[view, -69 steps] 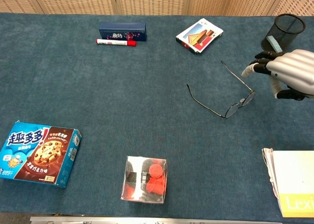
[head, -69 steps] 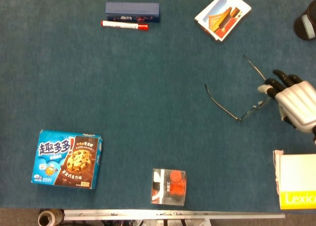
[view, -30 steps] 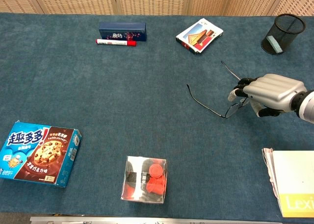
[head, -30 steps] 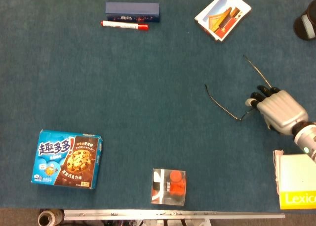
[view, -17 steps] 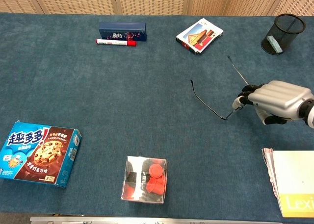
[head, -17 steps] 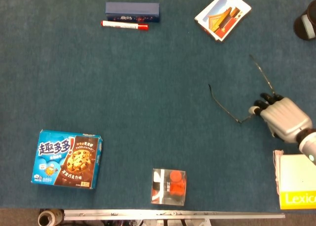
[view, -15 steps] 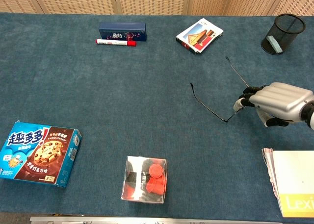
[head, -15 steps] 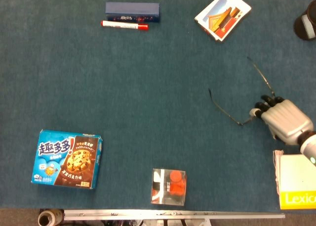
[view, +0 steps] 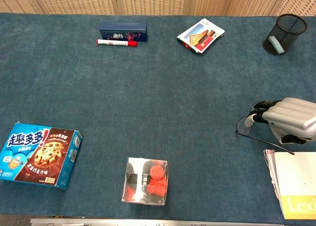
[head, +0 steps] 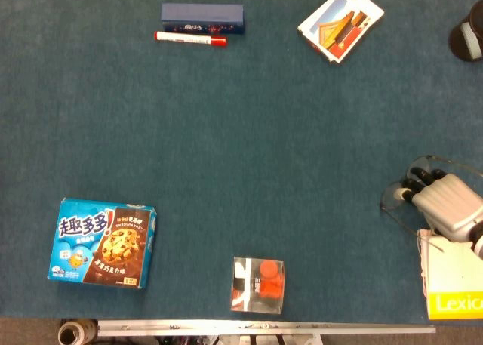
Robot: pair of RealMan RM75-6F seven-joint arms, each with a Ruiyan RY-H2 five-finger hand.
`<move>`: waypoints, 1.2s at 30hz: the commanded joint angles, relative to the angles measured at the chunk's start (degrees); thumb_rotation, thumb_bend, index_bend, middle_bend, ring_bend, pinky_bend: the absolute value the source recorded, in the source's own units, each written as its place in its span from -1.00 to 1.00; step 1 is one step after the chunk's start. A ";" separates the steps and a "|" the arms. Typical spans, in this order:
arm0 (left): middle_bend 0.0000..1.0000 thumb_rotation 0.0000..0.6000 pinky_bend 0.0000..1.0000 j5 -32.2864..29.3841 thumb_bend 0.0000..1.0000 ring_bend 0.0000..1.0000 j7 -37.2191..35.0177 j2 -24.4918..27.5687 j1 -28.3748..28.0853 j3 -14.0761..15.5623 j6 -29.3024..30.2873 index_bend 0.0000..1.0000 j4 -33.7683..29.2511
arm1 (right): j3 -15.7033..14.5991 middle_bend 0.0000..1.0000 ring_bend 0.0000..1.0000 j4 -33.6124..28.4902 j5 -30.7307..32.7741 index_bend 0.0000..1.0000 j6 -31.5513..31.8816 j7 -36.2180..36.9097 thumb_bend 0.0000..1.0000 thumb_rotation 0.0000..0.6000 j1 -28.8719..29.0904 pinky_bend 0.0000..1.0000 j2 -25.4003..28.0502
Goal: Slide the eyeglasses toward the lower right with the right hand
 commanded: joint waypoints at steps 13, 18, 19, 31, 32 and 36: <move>-0.43 1.00 -0.09 0.05 -0.56 -0.40 -0.28 0.16 0.04 0.05 -0.04 -0.15 -0.13 | 0.66 -0.62 -0.85 1.73 -0.84 -0.54 -0.38 1.84 1.00 1.00 -0.56 -0.59 -0.41; -0.43 1.00 -0.09 0.07 -0.56 -0.40 -0.36 0.18 0.07 0.03 0.03 -0.15 -0.13 | 0.96 -0.62 -0.85 2.24 -0.07 -0.54 -0.83 1.69 1.00 1.00 -0.34 -0.59 -0.85; -0.43 1.00 -0.09 0.09 -0.56 -0.40 -0.32 0.18 0.07 0.03 0.04 -0.15 -0.15 | 1.03 -0.62 -0.85 2.28 0.02 -0.54 -0.87 1.67 1.00 1.00 -0.30 -0.59 -0.91; -0.43 1.00 -0.09 0.06 -0.56 -0.40 -0.48 0.19 0.17 0.00 0.20 -0.15 -0.15 | 1.33 -0.62 -0.85 2.72 0.39 -0.54 -1.35 1.88 1.00 1.00 -0.07 -0.59 -1.49; -0.43 1.00 -0.09 0.07 -0.56 -0.40 -0.48 0.20 0.17 0.00 0.19 -0.15 -0.17 | 1.32 -0.62 -0.85 2.69 0.30 -0.54 -1.37 1.95 1.00 1.00 -0.07 -0.59 -1.52; -0.43 1.00 -0.09 0.04 -0.56 -0.40 -0.42 0.25 0.14 0.01 0.08 -0.15 -0.20 | 1.26 -0.62 -0.85 2.56 -0.35 -0.54 -1.31 2.36 1.00 1.00 -0.18 -0.59 -1.50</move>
